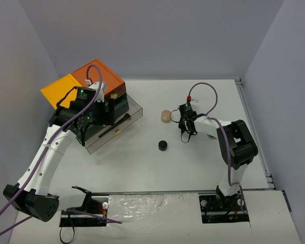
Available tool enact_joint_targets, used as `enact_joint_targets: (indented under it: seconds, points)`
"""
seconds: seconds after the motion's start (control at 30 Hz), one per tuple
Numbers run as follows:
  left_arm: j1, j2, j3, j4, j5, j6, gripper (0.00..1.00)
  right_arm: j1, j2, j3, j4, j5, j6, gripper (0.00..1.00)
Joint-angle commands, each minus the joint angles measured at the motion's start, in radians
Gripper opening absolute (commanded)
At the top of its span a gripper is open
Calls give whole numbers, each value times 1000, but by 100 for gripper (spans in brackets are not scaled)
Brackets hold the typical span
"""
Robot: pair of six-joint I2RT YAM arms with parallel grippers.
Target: Organize the makeup
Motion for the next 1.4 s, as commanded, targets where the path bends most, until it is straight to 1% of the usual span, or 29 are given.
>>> enact_joint_targets:
  seconds: [0.0, 0.07, 0.1, 0.17, 0.23, 0.33, 0.4, 0.6, 0.8, 0.9, 1.0, 1.03, 1.07, 1.1, 1.13, 1.2, 1.23, 1.3, 1.37]
  points:
    - [0, -28, 35, 7, -8, -12, 74, 16, -62, -30, -34, 20, 10, 0]
    - [0, -36, 47, 2, -24, -20, 74, 49, -151, -35, -37, 37, -2, 0]
    - [0, -37, 48, 1, -25, -21, 74, 52, -159, -35, -37, 39, -4, 0]
    - [1, -45, 69, -2, -47, -33, 74, 114, -278, -18, -59, 64, -2, 0]
    - [2, -49, 85, -4, -69, -41, 74, 150, -348, -2, -65, 73, 15, 0]
    - [2, -55, 119, -13, -121, -45, 74, 255, -414, 43, -65, 70, 75, 0]
    - [1, -59, 138, -18, -161, -44, 74, 324, -427, 71, -52, 75, 128, 0]
    - [3, -81, 185, -19, -258, -55, 74, 419, -379, 142, 153, -17, 266, 0]
    - [4, -96, 214, -34, -300, -57, 74, 492, -235, 253, 312, -30, 346, 0]
    - [4, -113, 215, -37, -308, -56, 74, 522, -123, 331, 382, -52, 383, 1]
    - [4, -132, 211, -47, -315, -54, 74, 538, -48, 413, 394, -58, 395, 6]
    - [5, -140, 208, -50, -318, -54, 74, 541, -29, 434, 395, -57, 396, 10]
    - [6, -147, 205, -53, -324, -54, 74, 545, -12, 449, 399, -60, 401, 18]
    - [5, -153, 204, -55, -326, -54, 74, 547, -6, 454, 401, -69, 403, 20]
    - [5, -159, 201, -56, -330, -53, 74, 548, 8, 469, 398, -85, 405, 26]
    - [4, -170, 192, -59, -341, -48, 75, 548, 45, 509, 384, -122, 407, 41]
    - [4, -171, 190, -59, -345, -46, 75, 549, 55, 520, 372, -142, 403, 45]
    - [6, -172, 186, -56, -349, -42, 75, 551, 68, 532, 361, -165, 387, 57]
    - [6, -169, 183, -49, -347, -41, 75, 552, 68, 542, 341, -180, 351, 61]
